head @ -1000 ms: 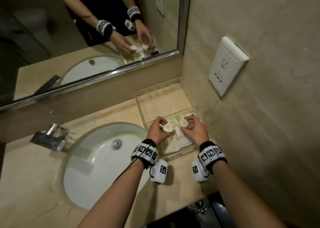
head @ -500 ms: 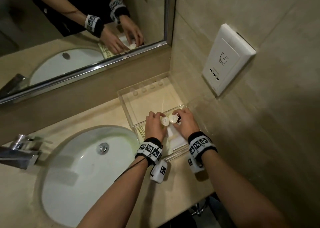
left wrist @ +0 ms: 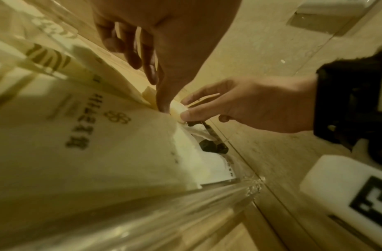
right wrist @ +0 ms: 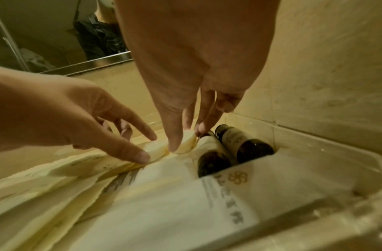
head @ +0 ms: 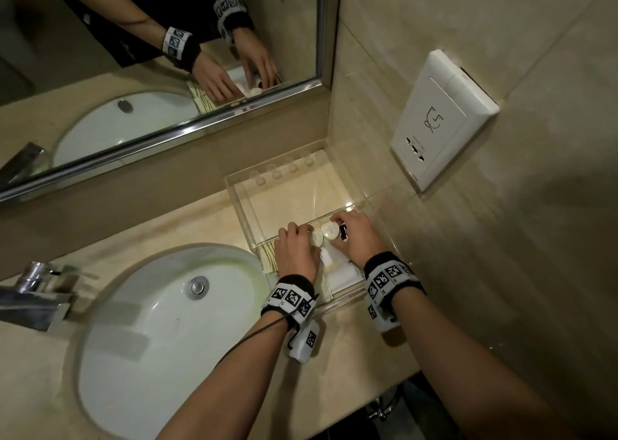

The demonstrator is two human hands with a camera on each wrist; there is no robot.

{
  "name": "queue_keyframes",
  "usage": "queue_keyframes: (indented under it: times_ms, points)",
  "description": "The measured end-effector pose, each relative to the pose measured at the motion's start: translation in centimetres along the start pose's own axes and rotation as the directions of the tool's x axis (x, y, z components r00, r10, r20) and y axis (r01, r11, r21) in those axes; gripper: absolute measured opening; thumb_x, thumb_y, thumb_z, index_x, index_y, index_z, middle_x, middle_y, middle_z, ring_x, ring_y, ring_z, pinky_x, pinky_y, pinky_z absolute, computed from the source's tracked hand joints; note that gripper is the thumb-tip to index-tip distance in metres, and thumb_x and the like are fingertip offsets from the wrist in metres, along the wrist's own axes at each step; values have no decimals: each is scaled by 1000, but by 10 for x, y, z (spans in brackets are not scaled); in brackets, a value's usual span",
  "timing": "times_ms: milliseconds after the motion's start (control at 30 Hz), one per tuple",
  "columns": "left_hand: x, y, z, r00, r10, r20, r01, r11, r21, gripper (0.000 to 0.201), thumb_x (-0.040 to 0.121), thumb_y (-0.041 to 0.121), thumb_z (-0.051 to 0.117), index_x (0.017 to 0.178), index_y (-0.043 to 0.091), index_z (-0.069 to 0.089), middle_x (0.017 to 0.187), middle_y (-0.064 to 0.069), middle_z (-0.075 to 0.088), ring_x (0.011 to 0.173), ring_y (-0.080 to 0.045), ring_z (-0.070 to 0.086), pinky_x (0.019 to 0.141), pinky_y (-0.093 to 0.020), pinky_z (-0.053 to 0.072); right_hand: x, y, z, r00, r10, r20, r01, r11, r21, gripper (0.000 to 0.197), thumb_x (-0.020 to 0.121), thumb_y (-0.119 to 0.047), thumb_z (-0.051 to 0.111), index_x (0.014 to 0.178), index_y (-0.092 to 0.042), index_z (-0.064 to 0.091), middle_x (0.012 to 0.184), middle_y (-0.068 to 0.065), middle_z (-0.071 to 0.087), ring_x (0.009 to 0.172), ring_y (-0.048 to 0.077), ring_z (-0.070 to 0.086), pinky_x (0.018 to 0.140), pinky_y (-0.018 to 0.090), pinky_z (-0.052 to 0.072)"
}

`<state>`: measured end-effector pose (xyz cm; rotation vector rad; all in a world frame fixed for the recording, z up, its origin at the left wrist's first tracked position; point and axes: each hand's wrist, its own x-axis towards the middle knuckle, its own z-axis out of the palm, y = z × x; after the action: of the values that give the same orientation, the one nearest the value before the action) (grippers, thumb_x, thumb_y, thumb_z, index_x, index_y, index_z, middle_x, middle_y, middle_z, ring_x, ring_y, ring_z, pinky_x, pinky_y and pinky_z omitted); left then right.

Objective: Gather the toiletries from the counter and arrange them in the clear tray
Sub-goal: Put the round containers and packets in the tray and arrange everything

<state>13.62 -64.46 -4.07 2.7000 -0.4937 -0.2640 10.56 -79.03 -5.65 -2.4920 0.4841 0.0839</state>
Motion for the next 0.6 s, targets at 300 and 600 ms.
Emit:
queue_keyframes:
  times_ms: [300,600]
  points:
    - [-1,-1,-3,999,-34,-4,34,996,-88,38,79,25,72,115,17,62,110,-3,60,103,-26,50,86,-37,43,-4,-1,3,997,51,-56,-50,999,20,38,76,-22,80,108,-20,59,109,0,64,105,20,55,91,41,51]
    - [-33,-53,-28,998,1,-61,-12,985,-172,26,81,13,70,107,16,68,112,3,61,109,-17,51,88,-31,48,-25,-20,2,987,-152,-58,158,978,139,31,81,-11,74,109,-20,64,109,-4,60,93,9,56,82,29,53]
